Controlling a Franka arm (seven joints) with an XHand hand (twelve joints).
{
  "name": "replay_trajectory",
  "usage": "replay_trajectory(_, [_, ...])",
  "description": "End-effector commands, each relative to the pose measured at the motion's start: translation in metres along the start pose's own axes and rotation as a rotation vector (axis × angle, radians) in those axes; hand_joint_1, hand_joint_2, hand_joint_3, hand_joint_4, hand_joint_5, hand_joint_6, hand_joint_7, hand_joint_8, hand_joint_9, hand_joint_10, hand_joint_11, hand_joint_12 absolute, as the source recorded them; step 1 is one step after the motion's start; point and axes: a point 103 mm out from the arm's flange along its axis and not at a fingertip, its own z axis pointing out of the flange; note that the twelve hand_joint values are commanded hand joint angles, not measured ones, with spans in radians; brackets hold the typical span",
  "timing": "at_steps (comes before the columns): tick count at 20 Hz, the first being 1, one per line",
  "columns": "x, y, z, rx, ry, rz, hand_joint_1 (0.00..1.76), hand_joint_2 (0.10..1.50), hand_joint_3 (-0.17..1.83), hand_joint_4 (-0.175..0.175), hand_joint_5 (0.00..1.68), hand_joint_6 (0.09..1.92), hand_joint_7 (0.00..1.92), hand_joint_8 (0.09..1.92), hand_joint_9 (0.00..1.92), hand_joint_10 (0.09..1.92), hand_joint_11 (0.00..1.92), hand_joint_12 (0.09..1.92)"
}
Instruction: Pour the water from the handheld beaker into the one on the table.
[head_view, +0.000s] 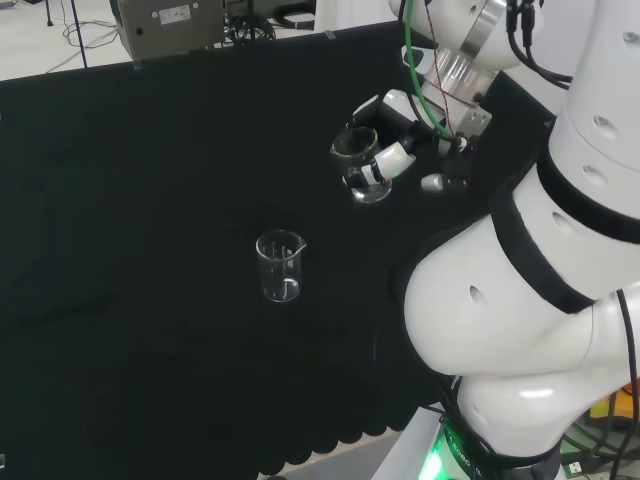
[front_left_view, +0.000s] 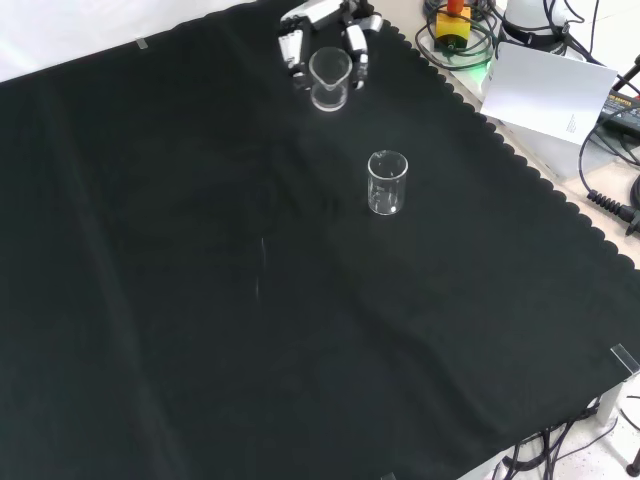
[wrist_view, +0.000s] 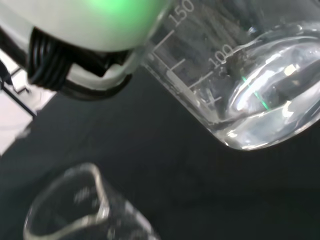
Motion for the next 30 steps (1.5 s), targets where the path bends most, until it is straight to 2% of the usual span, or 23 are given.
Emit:
replay_trajectory(1, [0.017,-0.024,0.012,0.119,-0.126,-0.015,1.32,0.51,0.94,-0.175,1.24,0.85,1.3,0.82,1.61,0.63,1.34,0.86])
replay_trajectory(10, [0.044,-0.007,0.036,0.223,-0.219,-0.009,1.31,0.5,0.96,-0.175,1.23,0.87,1.29,0.85,1.6,0.68,1.34,0.88])
replay_trajectory(20, [0.05,0.006,0.047,0.354,-0.343,-0.022,1.31,0.49,1.01,-0.175,1.21,0.93,1.27,0.91,1.58,0.75,1.33,0.91])
replay_trajectory(30, [0.068,0.016,0.056,0.444,-0.468,-0.023,1.31,0.47,1.05,-0.175,1.21,0.97,1.26,0.95,1.57,0.8,1.33,0.94])
